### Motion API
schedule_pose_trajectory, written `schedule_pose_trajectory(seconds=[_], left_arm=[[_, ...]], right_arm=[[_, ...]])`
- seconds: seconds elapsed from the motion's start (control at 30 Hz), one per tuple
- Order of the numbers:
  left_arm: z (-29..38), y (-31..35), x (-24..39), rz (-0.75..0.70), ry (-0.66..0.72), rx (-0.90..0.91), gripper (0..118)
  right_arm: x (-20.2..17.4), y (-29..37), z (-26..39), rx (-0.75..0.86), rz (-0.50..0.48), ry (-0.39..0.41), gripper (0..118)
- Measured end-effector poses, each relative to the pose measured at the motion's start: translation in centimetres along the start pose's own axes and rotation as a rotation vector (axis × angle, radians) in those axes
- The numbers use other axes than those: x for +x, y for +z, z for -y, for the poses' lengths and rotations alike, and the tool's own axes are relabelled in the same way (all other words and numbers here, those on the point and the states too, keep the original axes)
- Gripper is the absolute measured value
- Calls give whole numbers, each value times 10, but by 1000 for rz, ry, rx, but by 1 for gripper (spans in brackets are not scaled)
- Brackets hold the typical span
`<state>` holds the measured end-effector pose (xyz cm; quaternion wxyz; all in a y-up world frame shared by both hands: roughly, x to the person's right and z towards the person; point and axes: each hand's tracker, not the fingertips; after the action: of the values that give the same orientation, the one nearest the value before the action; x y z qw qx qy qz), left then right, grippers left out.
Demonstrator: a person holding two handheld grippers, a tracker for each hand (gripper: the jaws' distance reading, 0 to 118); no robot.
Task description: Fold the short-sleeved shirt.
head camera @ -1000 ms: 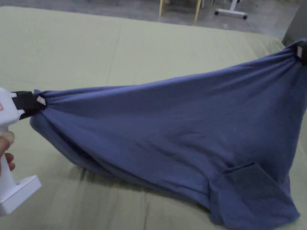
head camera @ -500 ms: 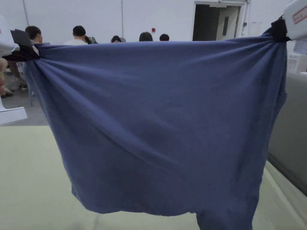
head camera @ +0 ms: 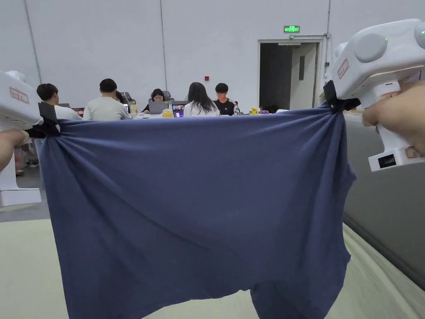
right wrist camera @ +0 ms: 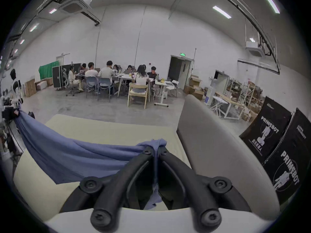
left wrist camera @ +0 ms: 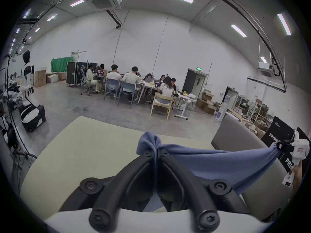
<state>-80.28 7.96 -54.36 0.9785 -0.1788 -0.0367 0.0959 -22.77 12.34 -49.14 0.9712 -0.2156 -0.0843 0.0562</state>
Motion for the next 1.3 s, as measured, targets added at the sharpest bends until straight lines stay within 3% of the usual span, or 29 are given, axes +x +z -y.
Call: schedule_pose_trajectory(seconds=[0.23,0.4,0.6,0.8,0.9,1.0,1.07,1.13,1.2,1.3], left_arm=[[15,-19,-1,-36,-37,-31,0],[48,-35,-11,-10,-7,-84,0],[123,-54,-27,0,-7,-208,0],[237,-54,-47,33,44,-365,0],[301,-38,-57,16,52,-406,0],[368,-19,-70,29,81,-486,0],[408,1,-75,34,66,-531,0],[438,30,-79,48,29,-561,0],[459,64,-80,-2,-8,-554,0],[480,111,-89,39,79,-534,0]], right_arm=[[-12,-21,22,-49,-21,-68,4],[-16,-43,56,-95,-40,-61,4],[-14,-75,143,-208,-93,-73,4],[-12,-89,272,-347,-167,-115,4],[-12,-80,342,-397,-194,-113,4],[-15,-66,408,-447,-189,-49,4],[-13,-48,448,-474,-222,-73,4],[-11,-24,481,-474,-219,-58,4],[-14,4,509,-456,-158,-17,4],[-14,44,542,-460,-171,-16,4]])
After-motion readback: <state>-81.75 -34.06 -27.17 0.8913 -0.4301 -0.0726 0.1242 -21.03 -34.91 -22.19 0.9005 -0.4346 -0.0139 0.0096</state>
